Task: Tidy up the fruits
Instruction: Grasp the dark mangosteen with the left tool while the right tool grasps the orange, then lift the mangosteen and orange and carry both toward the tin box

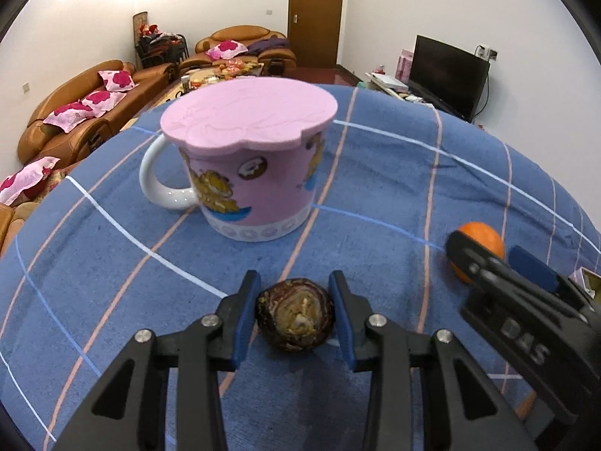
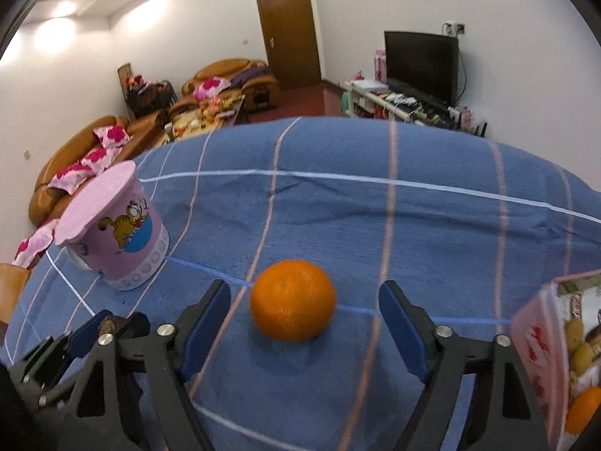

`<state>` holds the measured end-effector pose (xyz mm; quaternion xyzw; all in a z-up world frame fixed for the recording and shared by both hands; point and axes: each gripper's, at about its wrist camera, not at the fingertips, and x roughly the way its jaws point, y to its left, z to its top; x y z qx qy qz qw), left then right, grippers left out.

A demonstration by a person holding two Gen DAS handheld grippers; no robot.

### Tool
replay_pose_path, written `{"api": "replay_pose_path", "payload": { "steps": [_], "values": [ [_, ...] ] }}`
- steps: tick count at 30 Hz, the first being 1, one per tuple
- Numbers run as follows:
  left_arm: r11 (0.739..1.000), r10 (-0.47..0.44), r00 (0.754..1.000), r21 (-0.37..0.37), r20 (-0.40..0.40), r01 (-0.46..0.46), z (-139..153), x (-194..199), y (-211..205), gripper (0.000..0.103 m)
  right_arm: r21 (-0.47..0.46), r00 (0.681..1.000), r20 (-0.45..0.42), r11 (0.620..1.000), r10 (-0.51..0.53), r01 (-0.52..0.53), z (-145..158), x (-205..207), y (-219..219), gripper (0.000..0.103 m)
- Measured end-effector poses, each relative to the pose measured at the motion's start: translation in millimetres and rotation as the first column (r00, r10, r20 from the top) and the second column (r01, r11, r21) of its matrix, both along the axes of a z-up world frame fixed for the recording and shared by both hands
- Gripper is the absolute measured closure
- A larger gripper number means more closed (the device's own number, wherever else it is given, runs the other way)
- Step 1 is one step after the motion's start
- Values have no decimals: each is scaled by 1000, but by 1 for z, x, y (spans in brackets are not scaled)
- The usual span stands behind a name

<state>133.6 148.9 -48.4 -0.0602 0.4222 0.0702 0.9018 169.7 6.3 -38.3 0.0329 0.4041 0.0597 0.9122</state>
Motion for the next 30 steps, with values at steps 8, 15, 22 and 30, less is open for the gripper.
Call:
{"api": "replay_pose_path", "payload": {
  "steps": [8,15,22,30],
  "values": [
    [1000,3,1000,1,-8,-3,0,2,-2,64,-36,998,-52,999,31,-32,-4,4,12,54],
    [1000,16,1000,-7,-12,-16,-3,6,-3,63,-39,996,-45,996,80,-82,-3,-11,18,54],
    [1000,10,1000,2,-8,-10,-8,2,0,63,-37,998,7,997,64,-64,3,-37,11,54],
    [1000,16,1000,4,-2,-16,-8,-4,5,63,-95,981,191,995,25,-7,25,-76,15,54]
  ]
}}
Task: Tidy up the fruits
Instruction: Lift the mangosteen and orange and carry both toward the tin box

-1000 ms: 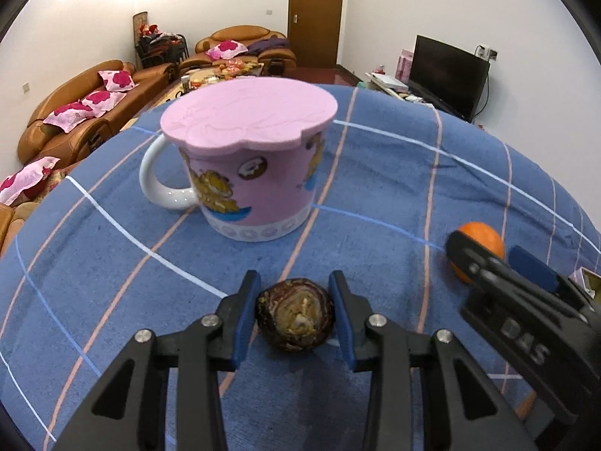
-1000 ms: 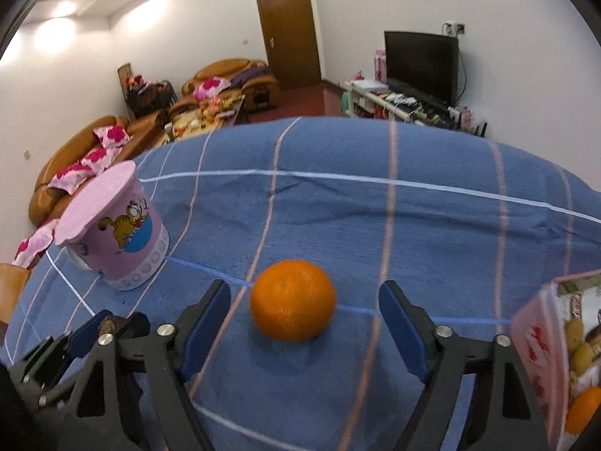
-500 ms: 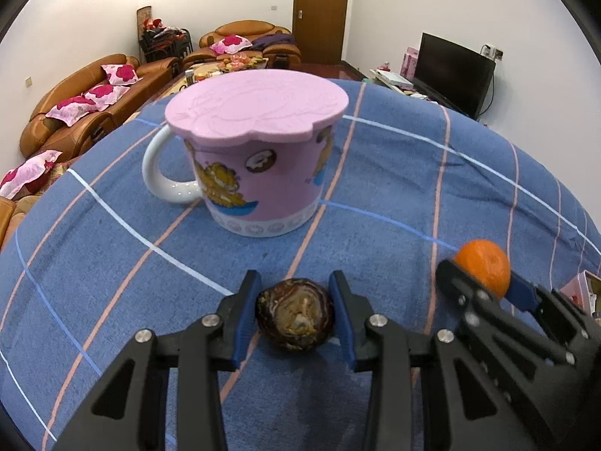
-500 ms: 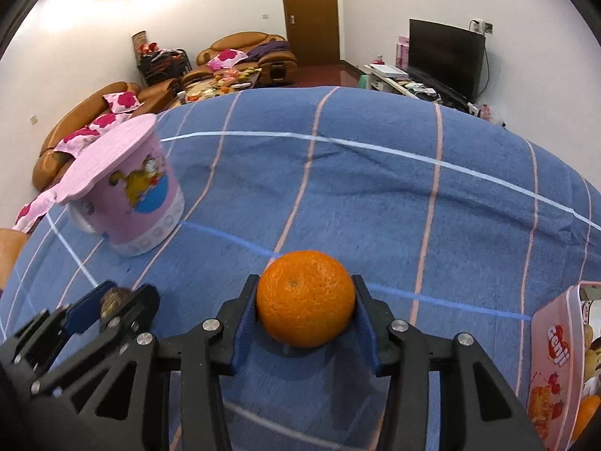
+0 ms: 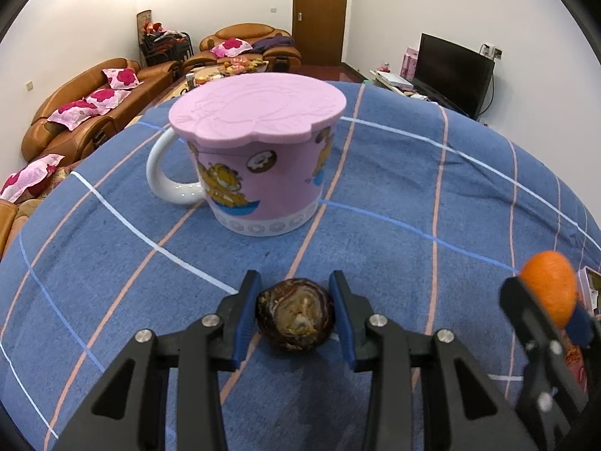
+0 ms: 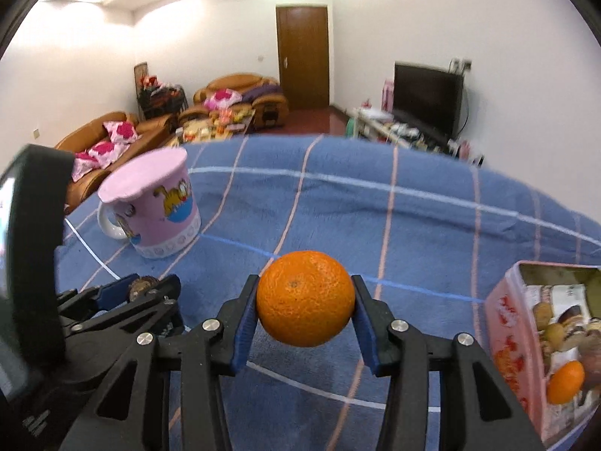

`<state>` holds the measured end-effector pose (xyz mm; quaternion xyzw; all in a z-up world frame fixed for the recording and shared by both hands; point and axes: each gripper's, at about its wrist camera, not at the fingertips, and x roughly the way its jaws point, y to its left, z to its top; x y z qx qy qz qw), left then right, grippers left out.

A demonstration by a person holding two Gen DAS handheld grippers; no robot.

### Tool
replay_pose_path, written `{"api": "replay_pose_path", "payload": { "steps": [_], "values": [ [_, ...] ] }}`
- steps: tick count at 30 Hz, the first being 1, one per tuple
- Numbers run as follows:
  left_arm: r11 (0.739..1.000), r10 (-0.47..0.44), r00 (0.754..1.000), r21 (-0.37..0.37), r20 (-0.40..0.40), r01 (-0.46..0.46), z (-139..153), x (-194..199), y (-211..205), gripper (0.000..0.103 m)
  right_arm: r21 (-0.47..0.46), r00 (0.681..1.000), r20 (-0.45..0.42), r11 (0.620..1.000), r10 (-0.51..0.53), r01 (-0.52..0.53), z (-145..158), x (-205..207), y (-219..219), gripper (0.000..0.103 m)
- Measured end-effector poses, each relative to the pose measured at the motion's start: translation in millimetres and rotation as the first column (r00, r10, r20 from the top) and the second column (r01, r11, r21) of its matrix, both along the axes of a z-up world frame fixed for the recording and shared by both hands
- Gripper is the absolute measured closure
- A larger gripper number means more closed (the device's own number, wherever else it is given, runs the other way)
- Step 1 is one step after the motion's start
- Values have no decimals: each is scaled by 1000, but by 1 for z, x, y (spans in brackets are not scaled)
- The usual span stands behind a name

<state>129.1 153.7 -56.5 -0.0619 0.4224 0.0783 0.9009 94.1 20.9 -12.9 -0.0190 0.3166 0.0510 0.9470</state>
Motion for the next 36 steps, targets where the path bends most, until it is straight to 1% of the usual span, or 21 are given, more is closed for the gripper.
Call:
{"api": "replay_pose_path", "payload": {
  "steps": [3,8,14,20,29,36],
  "values": [
    [1000,7,1000,-8,3,-7,0,-6,4,63,-17,999,33,1000,1,0,3,-7,2,54],
    [1000,19,1000,-14,18,-18,1,-16,9,63,-12,999,44,1000,13,-13,5,-12,1,54],
    [1000,28,996,8,79,-28,11,-32,6,63,11,998,57,1000,14,-15,4,-22,-2,54],
    [999,43,987,22,152,-46,19,-48,5,63,20,997,77,1000,19,-21,5,-28,-4,54],
    [998,66,979,10,194,-70,26,-56,2,63,-4,991,135,1000,18,-18,9,-47,-4,54],
    [997,65,971,24,230,-73,28,-71,-6,63,1,989,147,1000,7,-8,11,-58,-10,54]
  ]
}}
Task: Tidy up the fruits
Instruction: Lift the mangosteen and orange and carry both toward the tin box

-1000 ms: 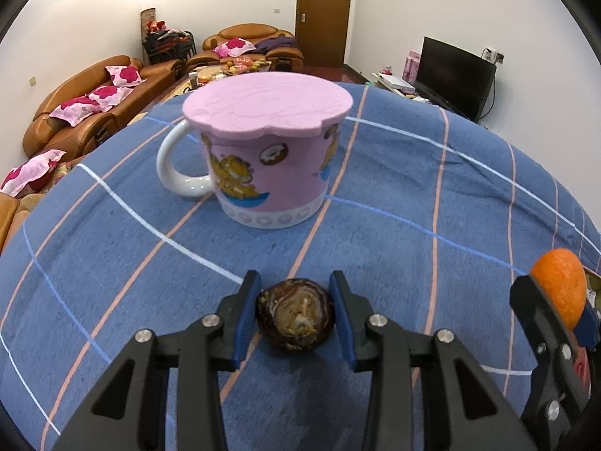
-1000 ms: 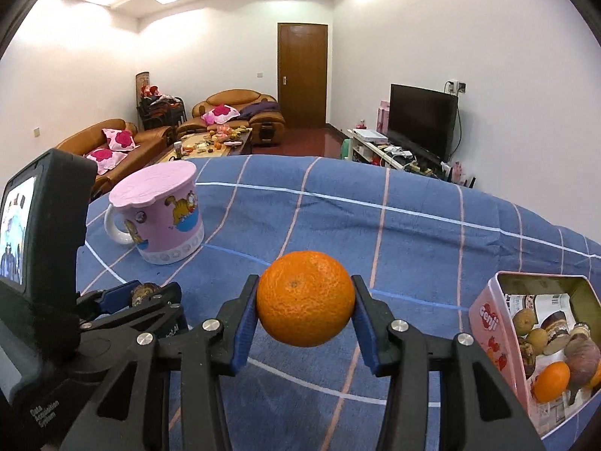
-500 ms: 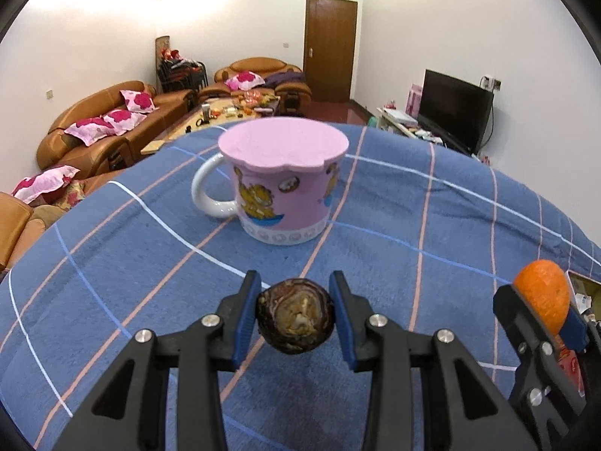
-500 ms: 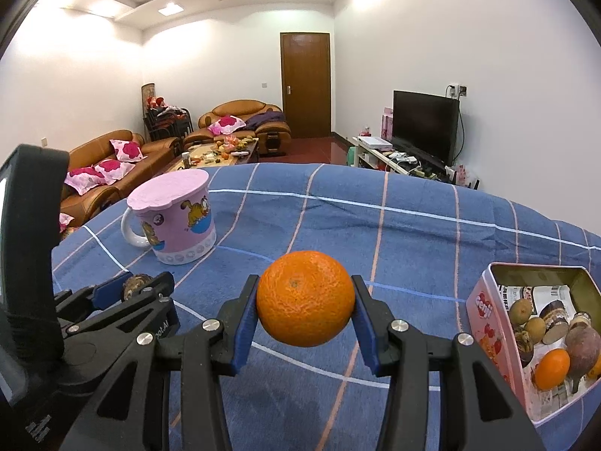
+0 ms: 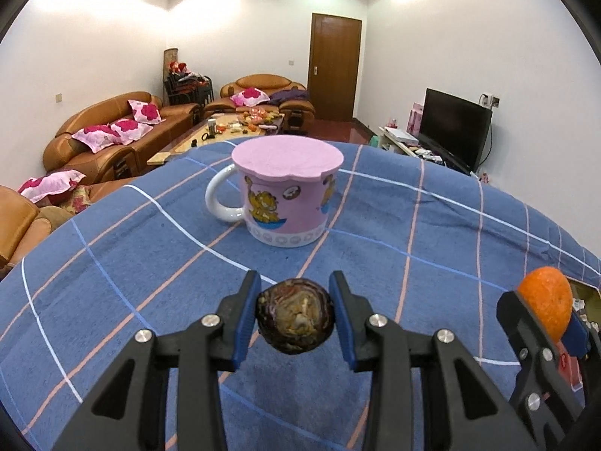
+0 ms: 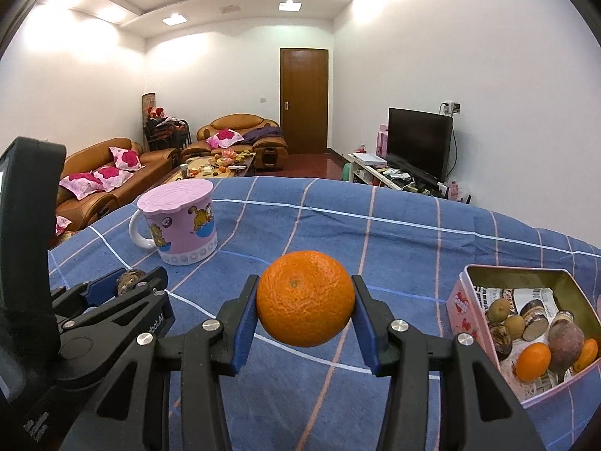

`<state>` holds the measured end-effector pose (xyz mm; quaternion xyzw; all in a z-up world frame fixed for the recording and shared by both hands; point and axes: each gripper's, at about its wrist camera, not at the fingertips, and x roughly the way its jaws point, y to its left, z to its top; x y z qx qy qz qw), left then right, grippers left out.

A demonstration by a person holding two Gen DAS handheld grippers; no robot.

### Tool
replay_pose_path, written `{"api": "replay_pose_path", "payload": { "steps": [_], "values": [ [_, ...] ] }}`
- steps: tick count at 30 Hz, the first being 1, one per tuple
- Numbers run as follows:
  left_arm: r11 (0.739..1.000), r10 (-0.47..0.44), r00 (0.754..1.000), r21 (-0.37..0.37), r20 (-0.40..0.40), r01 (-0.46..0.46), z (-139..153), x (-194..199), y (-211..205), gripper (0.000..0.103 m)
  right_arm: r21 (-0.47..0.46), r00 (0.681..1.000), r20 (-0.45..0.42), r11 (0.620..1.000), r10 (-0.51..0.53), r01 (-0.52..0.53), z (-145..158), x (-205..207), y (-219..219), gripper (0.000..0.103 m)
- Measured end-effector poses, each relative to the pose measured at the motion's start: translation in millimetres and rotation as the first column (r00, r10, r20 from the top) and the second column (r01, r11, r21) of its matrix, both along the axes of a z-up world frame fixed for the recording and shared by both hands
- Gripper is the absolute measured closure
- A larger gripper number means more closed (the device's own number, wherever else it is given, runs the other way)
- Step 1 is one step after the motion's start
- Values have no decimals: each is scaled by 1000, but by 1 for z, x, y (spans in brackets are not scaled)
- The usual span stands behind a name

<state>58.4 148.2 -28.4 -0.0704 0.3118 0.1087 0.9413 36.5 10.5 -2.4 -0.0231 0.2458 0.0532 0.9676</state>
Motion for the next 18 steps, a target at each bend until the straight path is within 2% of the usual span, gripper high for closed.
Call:
{"api": "replay_pose_path", "payload": {
  "steps": [18],
  "values": [
    [999,-29,999,36,35,28,5,-16,-21,63,19,999,-2,999,-32,32,1,-20,-22,54]
  ]
}}
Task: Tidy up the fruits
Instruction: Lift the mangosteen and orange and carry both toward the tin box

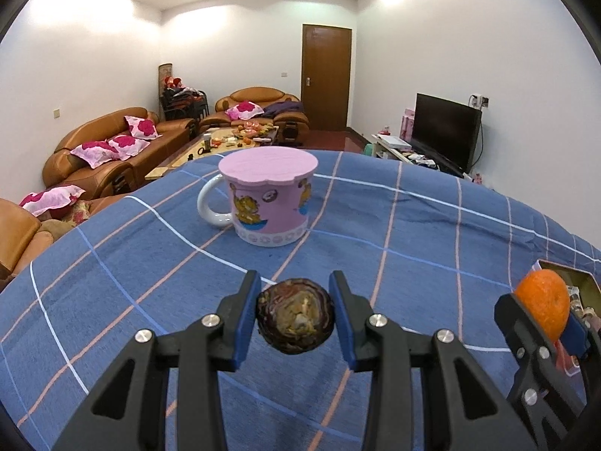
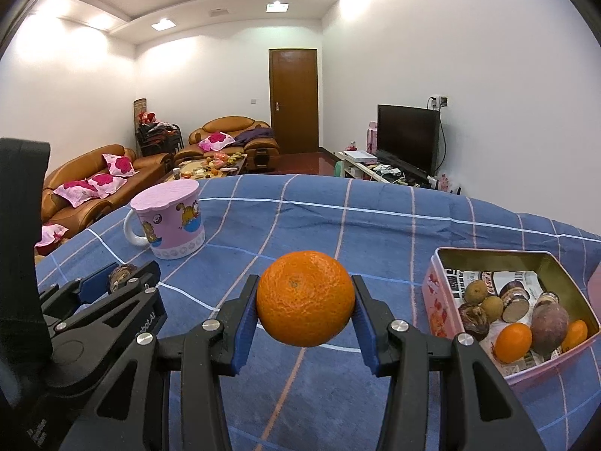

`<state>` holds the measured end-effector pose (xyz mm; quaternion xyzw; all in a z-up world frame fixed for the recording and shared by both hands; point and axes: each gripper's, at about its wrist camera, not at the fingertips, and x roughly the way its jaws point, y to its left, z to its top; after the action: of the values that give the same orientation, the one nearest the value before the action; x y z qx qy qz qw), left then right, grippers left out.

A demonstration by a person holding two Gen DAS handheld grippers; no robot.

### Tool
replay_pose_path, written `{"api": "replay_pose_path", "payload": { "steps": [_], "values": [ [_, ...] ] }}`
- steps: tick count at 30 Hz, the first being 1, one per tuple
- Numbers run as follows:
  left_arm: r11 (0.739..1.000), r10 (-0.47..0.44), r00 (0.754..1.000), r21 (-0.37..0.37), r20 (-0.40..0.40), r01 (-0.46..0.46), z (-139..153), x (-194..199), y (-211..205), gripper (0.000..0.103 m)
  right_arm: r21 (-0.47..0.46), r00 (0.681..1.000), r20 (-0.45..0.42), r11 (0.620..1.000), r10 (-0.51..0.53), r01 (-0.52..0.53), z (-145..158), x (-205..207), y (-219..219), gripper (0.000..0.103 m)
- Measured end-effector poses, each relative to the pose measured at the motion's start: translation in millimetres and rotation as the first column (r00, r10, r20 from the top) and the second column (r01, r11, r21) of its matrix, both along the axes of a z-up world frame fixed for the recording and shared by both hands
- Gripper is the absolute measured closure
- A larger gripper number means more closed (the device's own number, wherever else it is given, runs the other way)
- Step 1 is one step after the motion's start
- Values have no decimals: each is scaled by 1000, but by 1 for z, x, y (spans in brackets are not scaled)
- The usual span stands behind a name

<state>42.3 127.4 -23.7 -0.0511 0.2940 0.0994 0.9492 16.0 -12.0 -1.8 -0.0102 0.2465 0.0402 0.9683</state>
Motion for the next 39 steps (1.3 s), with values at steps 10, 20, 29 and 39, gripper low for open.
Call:
{"api": "replay_pose_path", "payload": {
  "steps": [10,20,29,39],
  "values": [
    [999,-36,999,10,10,36,2,-6,-19,63,26,1000,-9,999,-30,30,0,-6,-20,54],
    [998,-63,998,19,27,63,5,-12,-37,63,17,998,6,998,-65,65,3,-14,-39,54],
    [992,-117,992,47,38,116,7,-22,-66,63,12,994,19,994,-107,106,4,-22,-64,54],
    [981,-179,982,78,54,175,12,-28,-102,63,31,988,13,987,-156,156,5,-31,-99,54]
  ]
}}
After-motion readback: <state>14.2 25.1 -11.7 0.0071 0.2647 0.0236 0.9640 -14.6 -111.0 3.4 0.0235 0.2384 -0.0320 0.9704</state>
